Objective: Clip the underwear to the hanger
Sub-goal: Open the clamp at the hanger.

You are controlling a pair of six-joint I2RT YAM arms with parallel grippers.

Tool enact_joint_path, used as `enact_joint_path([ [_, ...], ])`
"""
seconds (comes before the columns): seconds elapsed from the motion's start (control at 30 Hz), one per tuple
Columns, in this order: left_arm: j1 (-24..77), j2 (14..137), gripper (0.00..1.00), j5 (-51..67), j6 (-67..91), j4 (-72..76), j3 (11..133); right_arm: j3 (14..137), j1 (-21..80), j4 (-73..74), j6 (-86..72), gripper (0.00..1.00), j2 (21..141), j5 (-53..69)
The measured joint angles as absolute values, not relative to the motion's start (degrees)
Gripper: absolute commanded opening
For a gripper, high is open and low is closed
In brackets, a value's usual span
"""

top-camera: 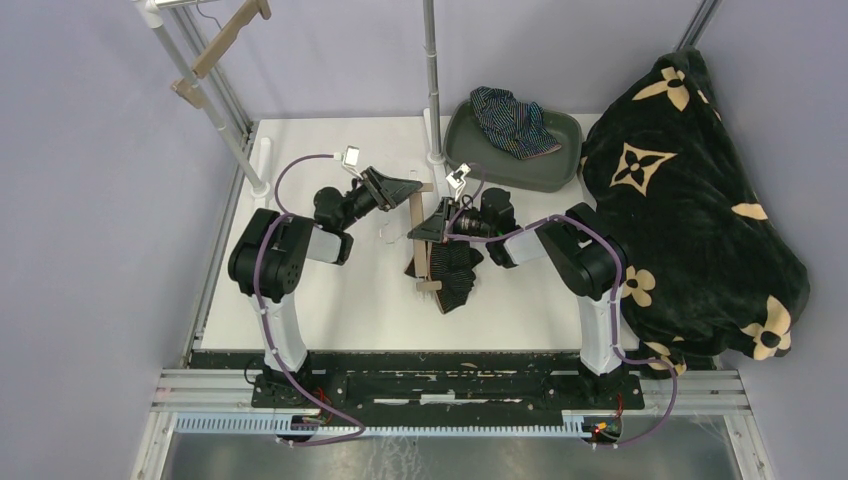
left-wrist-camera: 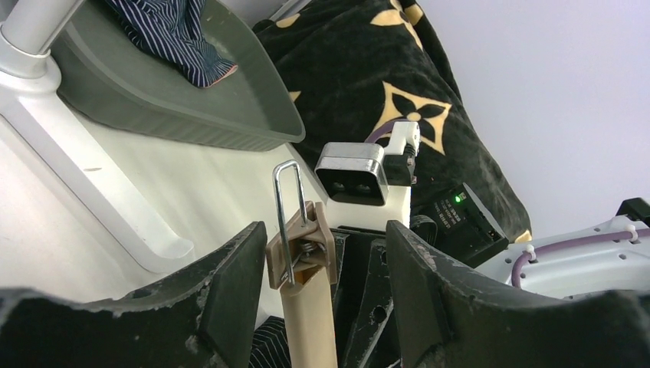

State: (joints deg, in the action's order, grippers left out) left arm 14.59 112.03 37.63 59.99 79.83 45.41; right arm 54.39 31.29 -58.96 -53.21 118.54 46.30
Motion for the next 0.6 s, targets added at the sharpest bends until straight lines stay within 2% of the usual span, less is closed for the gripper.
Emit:
enact_joint_path([
  [0.17,14.7,112.0,0.57,37.8,60.0,80.3,45.4,54.9,31.3,-58.9,-53.2,0.15,118.5,46.3],
  [0.2,14.8,112.0,0.51,37.8,60.0,80.4,45.4,55.0,31.3,-58.9,-53.2,0.15,118.5,46.3],
  [0.27,14.8,112.0,0.21,37.8,60.0,80.5,45.4,55.1,31.3,-59.0,-53.2,0.15,118.5,46.3],
  [0.3,14.8,112.0,0.15,37.5,60.3,80.4,45.4,55.1,31.3,-59.1,-53.1,0.15,118.5,46.5],
  [0.4,14.6,112.1,0.11,37.6,60.7,80.7,45.4,55.2,31.3,-59.4,-53.3,0.18,118.5,46.8],
  [0.43,14.6,112.1,0.09,37.7,60.7,80.9,45.4,55.2,31.3,-59.5,-53.3,0.21,118.5,47.0],
  [0.5,14.6,112.2,0.03,37.8,60.8,81.1,45.4,55.2,31.3,-59.5,-53.5,0.40,118.5,47.2],
  [0.6,14.7,112.4,0.03,37.9,60.8,81.3,45.4,55.2,31.3,-59.1,-53.5,0.65,118.5,47.0],
])
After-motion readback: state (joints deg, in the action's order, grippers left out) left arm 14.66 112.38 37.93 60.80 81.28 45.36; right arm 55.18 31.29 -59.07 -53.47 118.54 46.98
